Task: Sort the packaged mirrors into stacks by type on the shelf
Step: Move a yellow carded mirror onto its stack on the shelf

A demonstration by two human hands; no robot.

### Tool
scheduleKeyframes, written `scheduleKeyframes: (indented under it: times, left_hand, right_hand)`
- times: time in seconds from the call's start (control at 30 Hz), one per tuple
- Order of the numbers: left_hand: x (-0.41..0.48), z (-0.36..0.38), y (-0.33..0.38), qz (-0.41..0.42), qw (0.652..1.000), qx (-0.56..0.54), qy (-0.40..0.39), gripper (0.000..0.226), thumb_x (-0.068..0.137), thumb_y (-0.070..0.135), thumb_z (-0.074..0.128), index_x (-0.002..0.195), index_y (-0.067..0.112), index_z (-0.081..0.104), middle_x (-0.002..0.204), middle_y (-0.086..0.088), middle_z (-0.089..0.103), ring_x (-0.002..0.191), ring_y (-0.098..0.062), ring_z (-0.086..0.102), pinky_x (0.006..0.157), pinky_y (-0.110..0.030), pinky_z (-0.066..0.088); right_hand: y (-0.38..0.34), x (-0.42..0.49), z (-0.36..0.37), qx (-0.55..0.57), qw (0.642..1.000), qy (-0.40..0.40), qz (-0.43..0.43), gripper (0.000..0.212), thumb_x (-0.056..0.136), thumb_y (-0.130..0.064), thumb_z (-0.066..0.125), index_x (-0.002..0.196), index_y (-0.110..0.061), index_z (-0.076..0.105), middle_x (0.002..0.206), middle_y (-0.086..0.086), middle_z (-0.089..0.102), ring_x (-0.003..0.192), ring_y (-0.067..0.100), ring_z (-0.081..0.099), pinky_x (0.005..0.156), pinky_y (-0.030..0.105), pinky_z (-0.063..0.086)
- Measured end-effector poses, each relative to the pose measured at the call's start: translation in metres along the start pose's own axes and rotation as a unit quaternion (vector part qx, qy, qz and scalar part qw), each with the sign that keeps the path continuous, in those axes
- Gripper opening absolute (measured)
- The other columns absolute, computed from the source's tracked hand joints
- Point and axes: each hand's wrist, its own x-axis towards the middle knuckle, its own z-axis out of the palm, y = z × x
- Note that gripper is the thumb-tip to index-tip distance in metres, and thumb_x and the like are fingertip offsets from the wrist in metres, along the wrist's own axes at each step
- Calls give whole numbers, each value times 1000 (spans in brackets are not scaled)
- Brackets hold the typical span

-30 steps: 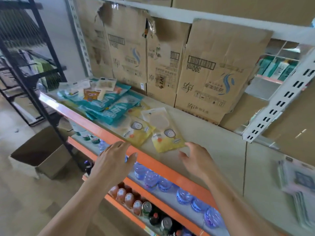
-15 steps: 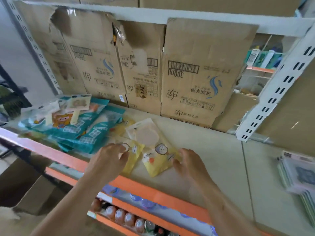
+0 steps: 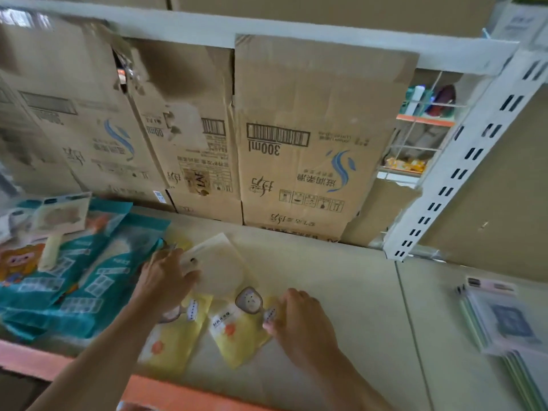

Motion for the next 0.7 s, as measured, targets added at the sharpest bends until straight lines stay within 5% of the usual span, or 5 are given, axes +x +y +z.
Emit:
scheduleKeyframes:
  times: [0.1, 0.27, 0.4, 0.57, 0.7]
  left_hand:
    - [8, 1, 3, -9, 999, -40, -10, 51, 79, 23, 73, 125, 8, 56, 136, -15, 45, 124, -31, 41, 98, -37, 36]
    - [18, 0, -6, 7, 998, -54, -15, 46, 71, 29, 81, 110, 11, 63, 100, -8, 57, 90, -25, 53, 73, -33, 38]
    - [21, 0, -8, 10, 997, -78, -20, 33, 70, 26, 82, 96, 17, 63, 85, -6, 61, 79, -24, 56, 67, -32, 39]
    - [20, -3, -15, 10, 995, -93, 15, 9, 81, 26, 67, 83, 18, 63, 73, -5, 59, 74, -28, 56, 66, -34, 44]
    - [18, -4, -19, 37, 995, -86, 30, 18, 87, 21, 59, 70, 15, 61, 65, -6, 54, 68, -30, 52, 64, -35, 42]
  right_hand:
    - [-1, -1, 1, 6, 1000, 7, 2, 38, 83, -44, 63, 110, -22, 48, 116, -3, 52, 109, 19, 47, 82, 30, 40]
    - [-1, -1, 4, 22, 1000, 21, 8, 30, 81, -46, 63, 96, -30, 43, 100, -10, 38, 107, 17, 45, 79, 30, 37]
    - [-4, -4, 5, 34, 999, 29, 25, 31, 83, -44, 61, 88, -30, 35, 95, -13, 37, 107, 16, 44, 75, 29, 32]
    - [-5, -4, 6, 69, 994, 58, 65, 23, 86, -36, 58, 91, -29, 36, 95, -10, 50, 94, 17, 48, 72, 30, 36]
    - [1, -3, 6, 110, 988, 59, 95, 28, 85, -28, 60, 112, -23, 54, 108, -8, 62, 103, 15, 58, 82, 26, 43]
